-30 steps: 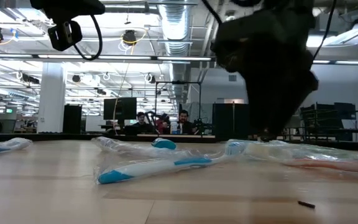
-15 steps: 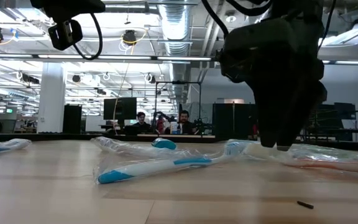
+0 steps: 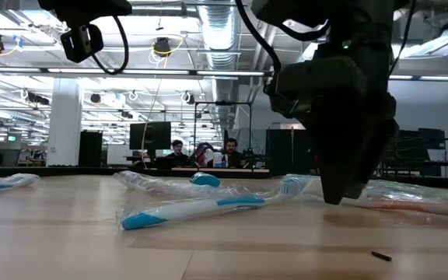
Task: Pick & Place toothbrushing station
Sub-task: Put the orange toothbrush into the right section of wire organizer
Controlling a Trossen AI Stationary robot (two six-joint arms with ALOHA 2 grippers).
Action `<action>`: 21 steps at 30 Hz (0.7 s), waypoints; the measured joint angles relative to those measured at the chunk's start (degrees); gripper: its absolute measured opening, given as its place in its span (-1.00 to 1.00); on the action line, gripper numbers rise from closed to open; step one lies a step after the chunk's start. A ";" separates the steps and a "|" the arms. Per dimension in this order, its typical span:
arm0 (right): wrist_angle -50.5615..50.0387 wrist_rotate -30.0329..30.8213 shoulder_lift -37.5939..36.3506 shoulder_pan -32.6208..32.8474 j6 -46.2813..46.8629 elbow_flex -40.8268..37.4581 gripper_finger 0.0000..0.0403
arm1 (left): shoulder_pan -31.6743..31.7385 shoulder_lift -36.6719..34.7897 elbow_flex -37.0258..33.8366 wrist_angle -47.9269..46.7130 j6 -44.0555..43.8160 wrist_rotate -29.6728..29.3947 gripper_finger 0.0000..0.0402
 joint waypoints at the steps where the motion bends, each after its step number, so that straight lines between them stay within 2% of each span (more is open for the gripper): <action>1: -0.13 -0.14 0.00 -0.03 -0.01 0.01 0.00 | 0.00 0.00 0.00 -0.02 -0.03 0.00 -0.99; 8: -2.36 -0.41 0.22 -0.03 -1.62 0.00 -0.18 | 0.00 0.00 0.00 0.14 0.01 -0.02 -0.99; 21: -3.67 -0.64 0.26 -0.10 -1.57 -0.15 -0.72 | 0.00 0.00 0.00 0.38 0.07 -0.04 -0.99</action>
